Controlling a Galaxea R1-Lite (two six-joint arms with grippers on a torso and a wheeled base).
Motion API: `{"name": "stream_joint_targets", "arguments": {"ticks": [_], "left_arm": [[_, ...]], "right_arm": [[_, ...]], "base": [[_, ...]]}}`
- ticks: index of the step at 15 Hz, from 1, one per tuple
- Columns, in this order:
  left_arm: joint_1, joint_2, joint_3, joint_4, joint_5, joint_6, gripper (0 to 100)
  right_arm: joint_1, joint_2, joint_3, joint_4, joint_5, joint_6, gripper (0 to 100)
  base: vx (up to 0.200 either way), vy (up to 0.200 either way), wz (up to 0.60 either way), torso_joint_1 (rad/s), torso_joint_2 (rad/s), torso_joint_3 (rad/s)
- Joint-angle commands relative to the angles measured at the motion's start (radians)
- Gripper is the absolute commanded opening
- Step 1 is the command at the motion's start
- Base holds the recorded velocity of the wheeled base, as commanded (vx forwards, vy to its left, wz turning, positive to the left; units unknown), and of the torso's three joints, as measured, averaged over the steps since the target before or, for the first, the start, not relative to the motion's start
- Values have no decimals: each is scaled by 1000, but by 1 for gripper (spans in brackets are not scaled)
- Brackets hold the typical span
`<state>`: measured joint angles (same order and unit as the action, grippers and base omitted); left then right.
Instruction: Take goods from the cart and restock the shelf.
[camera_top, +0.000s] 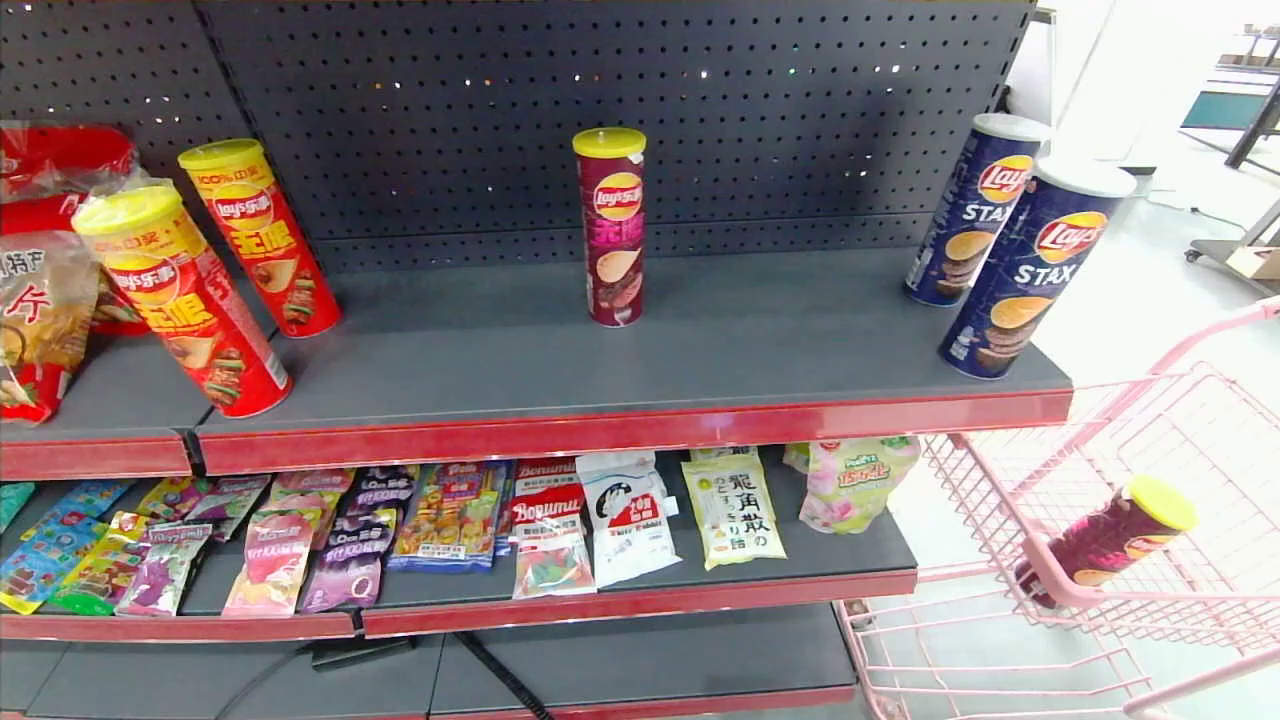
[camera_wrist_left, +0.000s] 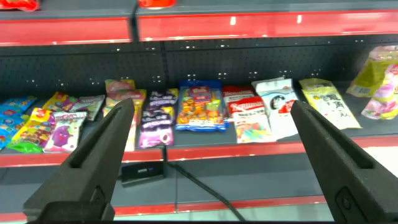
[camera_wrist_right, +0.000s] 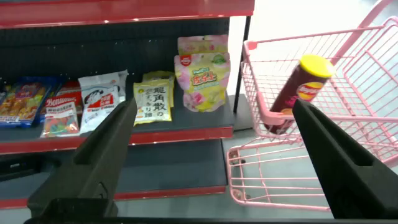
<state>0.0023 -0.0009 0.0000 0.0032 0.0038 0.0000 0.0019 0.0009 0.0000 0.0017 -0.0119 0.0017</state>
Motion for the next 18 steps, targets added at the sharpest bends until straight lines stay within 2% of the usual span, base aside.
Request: {"name": "stream_joint_targets", "arguments": {"ticks": [1,18], "left_arm": [[-1,1,0,0,1,0,100],[1,1,0,0,1,0,100]], "right_arm": [[0,1,0,0,0,0,100],[0,1,0,0,-2,3,100]], "base": [[0,-200,0,7,2,-7],[0,-200,0,1,2,3]]}}
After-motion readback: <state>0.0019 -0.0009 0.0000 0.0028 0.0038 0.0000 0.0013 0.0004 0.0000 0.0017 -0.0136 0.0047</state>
